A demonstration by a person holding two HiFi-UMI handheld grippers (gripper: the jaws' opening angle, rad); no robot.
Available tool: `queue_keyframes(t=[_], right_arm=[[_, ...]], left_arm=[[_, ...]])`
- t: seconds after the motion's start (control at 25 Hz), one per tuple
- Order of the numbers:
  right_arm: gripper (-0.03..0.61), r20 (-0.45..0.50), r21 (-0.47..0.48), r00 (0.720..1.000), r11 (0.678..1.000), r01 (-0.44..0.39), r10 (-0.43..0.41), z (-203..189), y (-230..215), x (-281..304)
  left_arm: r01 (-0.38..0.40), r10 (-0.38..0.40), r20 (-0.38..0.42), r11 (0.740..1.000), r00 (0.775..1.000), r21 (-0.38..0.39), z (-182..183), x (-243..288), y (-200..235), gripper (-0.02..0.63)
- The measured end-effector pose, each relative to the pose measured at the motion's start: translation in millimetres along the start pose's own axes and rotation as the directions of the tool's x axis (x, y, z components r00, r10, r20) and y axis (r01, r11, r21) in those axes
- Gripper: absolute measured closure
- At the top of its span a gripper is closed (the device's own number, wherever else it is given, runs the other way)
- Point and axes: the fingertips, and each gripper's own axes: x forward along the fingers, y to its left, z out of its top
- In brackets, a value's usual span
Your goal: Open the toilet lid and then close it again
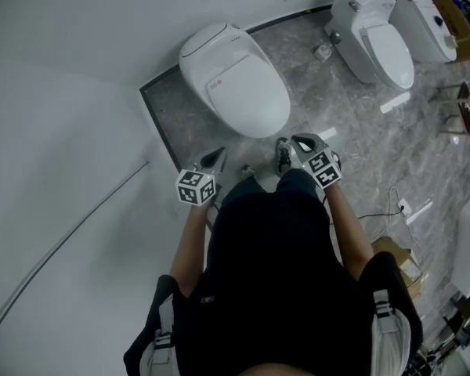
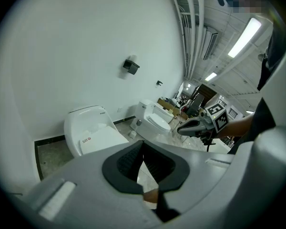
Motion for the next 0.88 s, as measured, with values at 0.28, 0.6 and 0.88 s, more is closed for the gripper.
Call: queue_keyframes(t=[0.28,0.6,0.88], right_arm=[[0.574,-0.015,-0.024,0.999,0.999,-0.035,0.035,-4,-35,-1],[0.574,-0.009,-0.080,0.996,0.993,-0.084,0.084,14,-76,8],[0.574,-0.021,-0.113,0.990,0.984,-0.139,0.138,19,-97,16]], left_arm=[[-0.025,0.026,0.014,0.999,1.000,-0.019,14,26,-14,0.603],[-0.083,0.086,0.047,0.995,0.995,-0.062,32,49,-13,0.603],[-0.138,0.144,0.055,0.985,0.988,-0.101,38,56,-17,0.603]])
